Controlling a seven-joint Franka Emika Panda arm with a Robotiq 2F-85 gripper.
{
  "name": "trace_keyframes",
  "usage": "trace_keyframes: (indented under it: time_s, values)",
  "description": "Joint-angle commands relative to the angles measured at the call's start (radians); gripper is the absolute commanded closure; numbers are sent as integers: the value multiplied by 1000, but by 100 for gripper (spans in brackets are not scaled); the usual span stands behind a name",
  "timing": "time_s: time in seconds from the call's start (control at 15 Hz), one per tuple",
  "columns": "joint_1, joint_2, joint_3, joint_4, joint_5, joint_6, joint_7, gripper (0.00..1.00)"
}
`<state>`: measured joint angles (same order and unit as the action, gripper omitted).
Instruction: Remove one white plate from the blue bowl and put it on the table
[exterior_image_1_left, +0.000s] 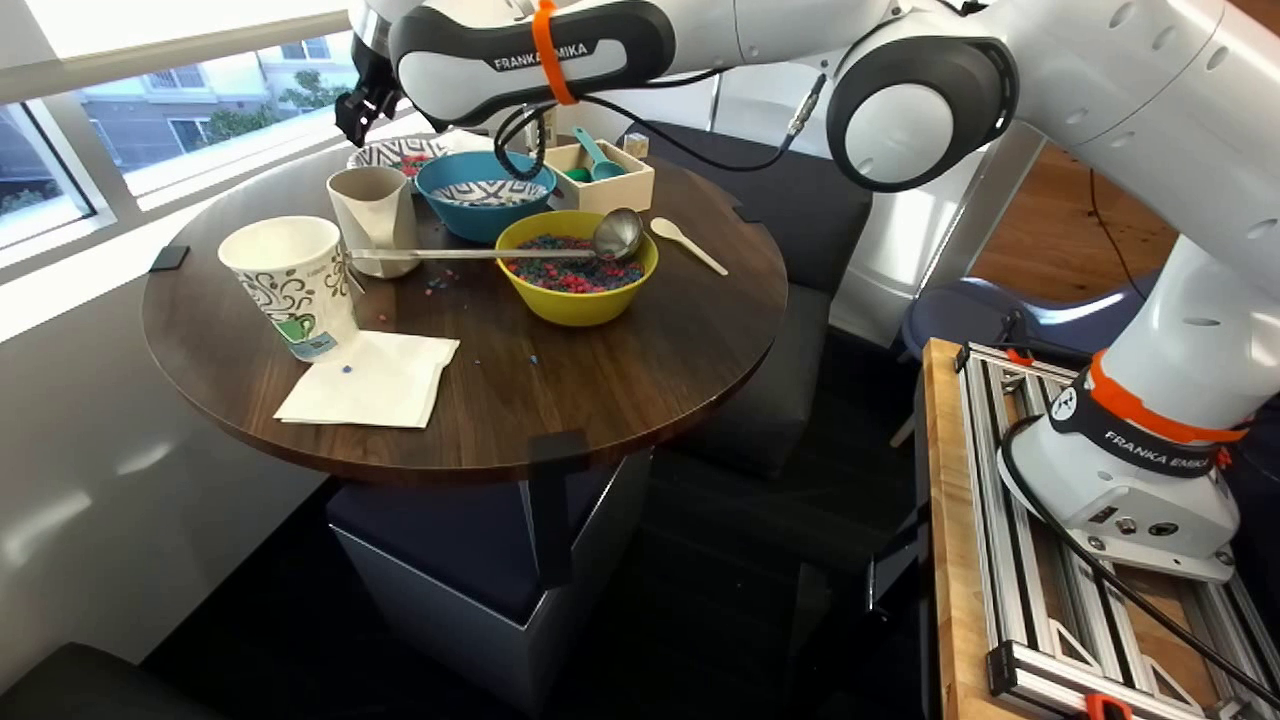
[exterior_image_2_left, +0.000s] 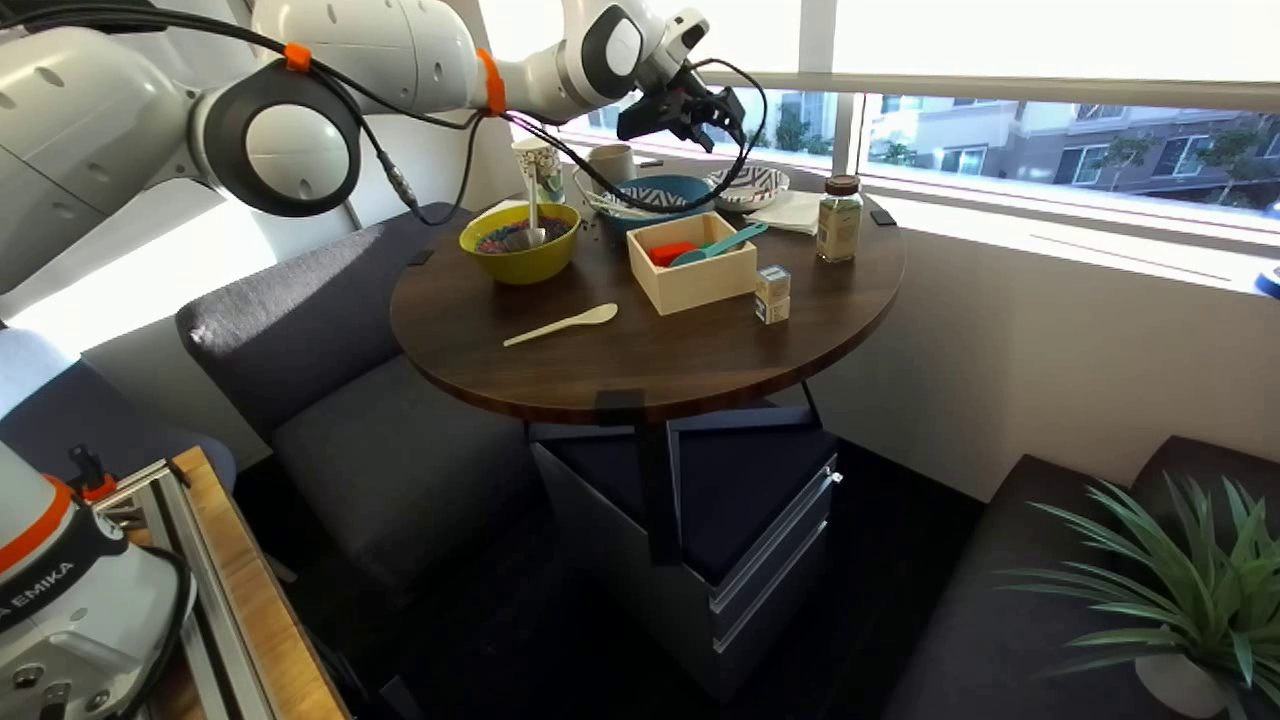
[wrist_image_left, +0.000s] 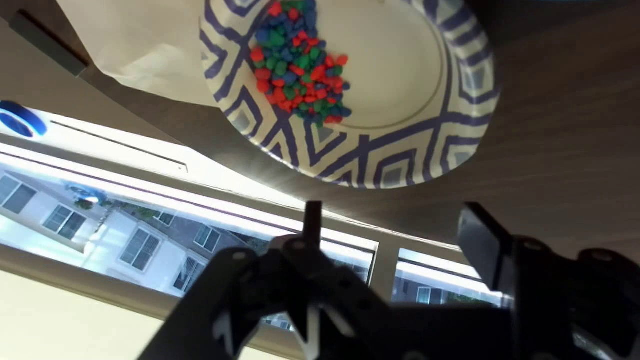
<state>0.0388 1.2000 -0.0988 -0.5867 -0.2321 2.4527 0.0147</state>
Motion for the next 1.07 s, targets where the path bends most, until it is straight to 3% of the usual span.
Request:
trace_keyframes:
  time_s: [0.0, 0.27, 0.8, 1.0]
  values:
    - [0, -14, 46, 19, 26, -95, -60, 0]
    - [10, -63, 67, 24, 15, -255, -67, 0]
    - [54, -219, 58, 18, 4, -762, -41, 0]
    - [57, -247, 70, 18, 15, -833, -30, 0]
